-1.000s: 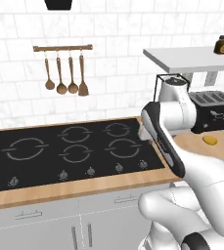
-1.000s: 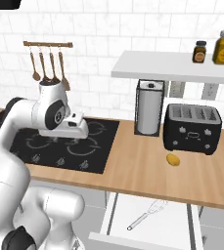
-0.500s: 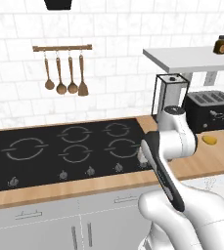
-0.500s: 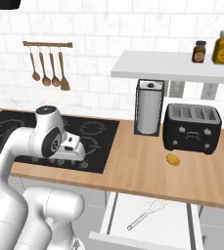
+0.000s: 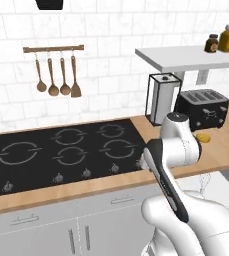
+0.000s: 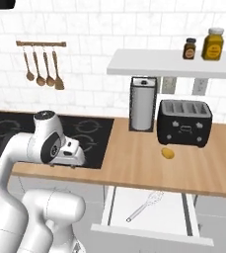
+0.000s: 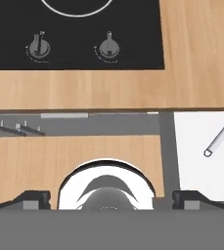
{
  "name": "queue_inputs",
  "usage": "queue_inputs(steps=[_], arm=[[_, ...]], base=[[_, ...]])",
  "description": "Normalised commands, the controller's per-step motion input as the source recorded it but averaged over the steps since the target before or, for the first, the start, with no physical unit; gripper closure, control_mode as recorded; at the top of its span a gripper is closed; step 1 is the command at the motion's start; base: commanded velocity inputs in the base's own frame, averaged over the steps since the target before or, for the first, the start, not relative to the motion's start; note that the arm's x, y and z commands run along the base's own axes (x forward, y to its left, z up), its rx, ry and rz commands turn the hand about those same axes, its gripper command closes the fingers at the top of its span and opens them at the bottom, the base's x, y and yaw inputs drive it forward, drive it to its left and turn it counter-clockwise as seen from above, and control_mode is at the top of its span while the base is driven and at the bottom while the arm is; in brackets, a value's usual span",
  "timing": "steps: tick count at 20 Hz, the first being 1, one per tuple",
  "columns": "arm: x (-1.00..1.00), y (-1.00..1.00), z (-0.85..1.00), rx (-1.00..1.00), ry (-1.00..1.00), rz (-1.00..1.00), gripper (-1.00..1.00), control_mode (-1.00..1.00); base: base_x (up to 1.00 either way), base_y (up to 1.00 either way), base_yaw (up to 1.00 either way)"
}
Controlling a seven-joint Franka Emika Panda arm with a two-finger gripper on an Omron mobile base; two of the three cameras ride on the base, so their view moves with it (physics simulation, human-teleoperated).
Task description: Pick the whisk from the drawer and place it on the counter.
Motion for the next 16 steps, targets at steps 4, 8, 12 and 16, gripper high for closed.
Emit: queue_inputs(steps=[4, 8, 12, 16], arm=[[0.0, 0.0, 0.0, 0.0, 0.0, 0.0, -1.0, 1.0], [0.0, 0.0, 0.0, 0.0, 0.0, 0.0, -1.0, 1.0], [0.0, 0.0, 0.0, 0.0, 0.0, 0.0, -1.0, 1.0], [0.0, 0.0, 0.0, 0.0, 0.0, 0.0, -1.0, 1.0]], base=[[-0.17, 0.27, -0.41], [-0.05, 0.41, -0.52], [-0.16, 0.49, -0.48], [-0.21, 0.64, -0.37]])
